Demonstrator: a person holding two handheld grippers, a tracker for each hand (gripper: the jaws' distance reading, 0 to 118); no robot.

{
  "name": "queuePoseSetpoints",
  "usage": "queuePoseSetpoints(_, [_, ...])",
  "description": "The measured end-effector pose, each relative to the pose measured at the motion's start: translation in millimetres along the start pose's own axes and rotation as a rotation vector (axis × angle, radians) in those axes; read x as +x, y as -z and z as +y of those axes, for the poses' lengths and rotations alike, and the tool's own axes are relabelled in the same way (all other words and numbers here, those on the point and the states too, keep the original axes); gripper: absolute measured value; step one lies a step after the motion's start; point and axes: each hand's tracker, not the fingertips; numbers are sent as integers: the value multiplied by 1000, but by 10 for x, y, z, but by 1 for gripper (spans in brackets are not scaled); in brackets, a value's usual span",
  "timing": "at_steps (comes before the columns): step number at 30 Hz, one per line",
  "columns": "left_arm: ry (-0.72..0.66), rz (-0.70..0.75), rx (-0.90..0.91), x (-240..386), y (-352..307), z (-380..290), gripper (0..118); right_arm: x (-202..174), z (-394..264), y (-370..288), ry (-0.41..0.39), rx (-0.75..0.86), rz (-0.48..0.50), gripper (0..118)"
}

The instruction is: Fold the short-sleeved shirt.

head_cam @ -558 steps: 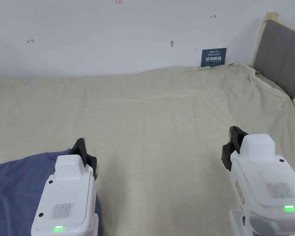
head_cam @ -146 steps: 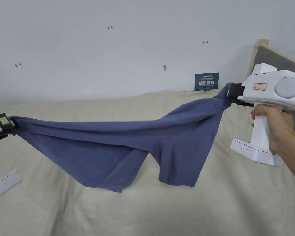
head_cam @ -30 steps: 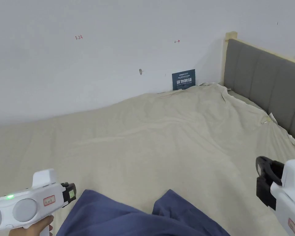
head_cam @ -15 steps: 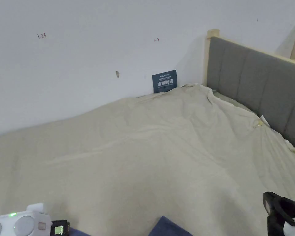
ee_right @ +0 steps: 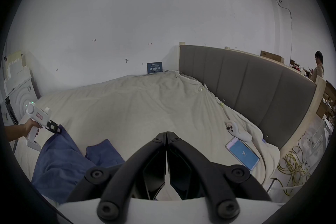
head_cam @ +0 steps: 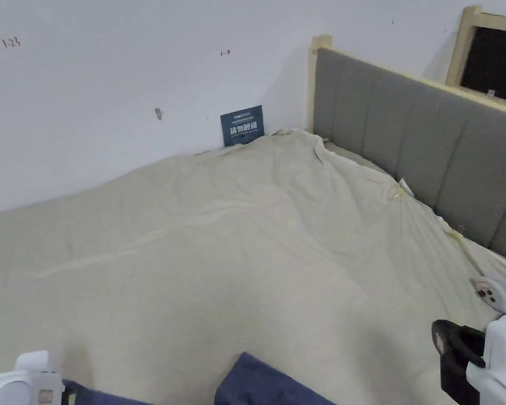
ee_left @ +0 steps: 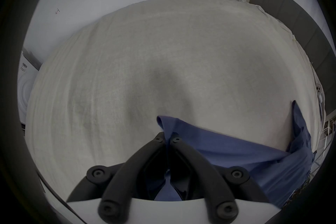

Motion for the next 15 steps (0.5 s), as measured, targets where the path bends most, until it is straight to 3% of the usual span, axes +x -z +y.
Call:
queuePoseSetpoints(10, [-36, -83, 262, -81, -1624, -438, 0, 480, -520, 51, 47, -279, 50, 4])
queuePoseSetpoints(11, [-37, -83, 276, -86, -1769, -505, 0, 525, -619, 110, 54, -302, 66, 15])
queuePoseSetpoints(12, [-39, -78, 292, -86, -1885, -562, 0, 552, -689, 156, 59, -326, 62, 37])
queuePoseSetpoints(13, [-41, -77, 311, -93, -2005, -606, 0, 568, -774, 222, 60, -367, 68, 71])
queuePoseSetpoints(14, [-43, -78, 319, -91, -2110, -661, 0, 588, -868, 286, 74, -402, 79, 90])
queuePoseSetpoints(15, [-45, -76, 336, -81, -2196, -712, 0, 607, -967, 337, 88, -417, 72, 97])
